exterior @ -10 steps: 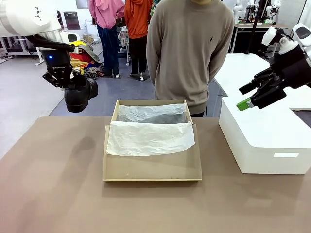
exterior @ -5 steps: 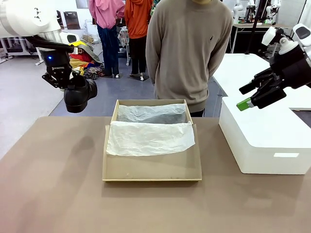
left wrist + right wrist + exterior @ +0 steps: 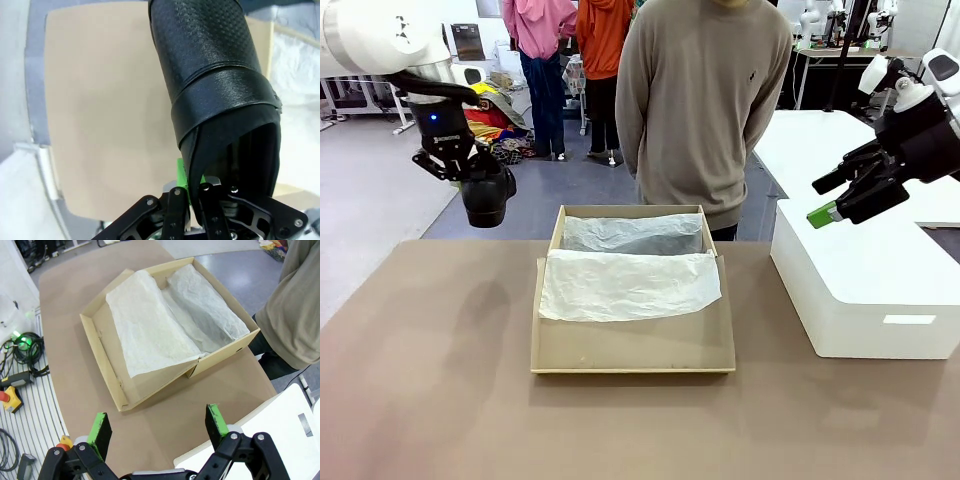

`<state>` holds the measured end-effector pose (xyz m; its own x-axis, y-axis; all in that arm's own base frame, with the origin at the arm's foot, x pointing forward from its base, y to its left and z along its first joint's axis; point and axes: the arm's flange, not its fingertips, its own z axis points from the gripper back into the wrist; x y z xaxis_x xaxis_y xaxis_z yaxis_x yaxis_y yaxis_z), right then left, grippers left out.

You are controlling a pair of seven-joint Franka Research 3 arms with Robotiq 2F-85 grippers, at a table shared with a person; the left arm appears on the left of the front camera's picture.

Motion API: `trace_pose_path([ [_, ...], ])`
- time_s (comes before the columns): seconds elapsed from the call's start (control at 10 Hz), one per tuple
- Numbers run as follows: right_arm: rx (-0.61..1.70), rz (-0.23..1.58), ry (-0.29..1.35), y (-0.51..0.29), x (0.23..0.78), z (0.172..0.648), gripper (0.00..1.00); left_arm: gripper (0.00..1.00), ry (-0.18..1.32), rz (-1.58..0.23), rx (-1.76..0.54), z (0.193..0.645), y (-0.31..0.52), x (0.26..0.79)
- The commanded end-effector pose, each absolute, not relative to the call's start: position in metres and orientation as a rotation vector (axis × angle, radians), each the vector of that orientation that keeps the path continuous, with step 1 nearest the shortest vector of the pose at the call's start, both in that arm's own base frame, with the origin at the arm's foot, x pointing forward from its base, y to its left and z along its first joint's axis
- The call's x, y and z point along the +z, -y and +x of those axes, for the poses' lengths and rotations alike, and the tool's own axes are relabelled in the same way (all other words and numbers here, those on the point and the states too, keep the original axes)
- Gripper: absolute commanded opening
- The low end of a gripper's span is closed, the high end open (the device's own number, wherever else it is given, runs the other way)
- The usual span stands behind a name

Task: Pack the shoes into the box.
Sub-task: Place the other shoe of the Shoes into the Shoes Box.

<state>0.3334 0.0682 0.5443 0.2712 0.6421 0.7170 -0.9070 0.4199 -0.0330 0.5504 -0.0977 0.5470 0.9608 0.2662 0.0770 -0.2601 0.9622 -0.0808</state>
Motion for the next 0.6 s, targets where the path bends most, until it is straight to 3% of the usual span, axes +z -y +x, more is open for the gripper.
trace_pose_path([
  [0.0,1.091,0.453,0.748,-0.069,0.545,0.335,1.00,0.00,0.135,-0.056,0.402,0.544,0.128,0.562],
  [0.5,1.091,0.453,0.748,-0.069,0.545,0.335,1.00,0.00,0.175,-0.085,0.604,0.542,0.198,0.557],
])
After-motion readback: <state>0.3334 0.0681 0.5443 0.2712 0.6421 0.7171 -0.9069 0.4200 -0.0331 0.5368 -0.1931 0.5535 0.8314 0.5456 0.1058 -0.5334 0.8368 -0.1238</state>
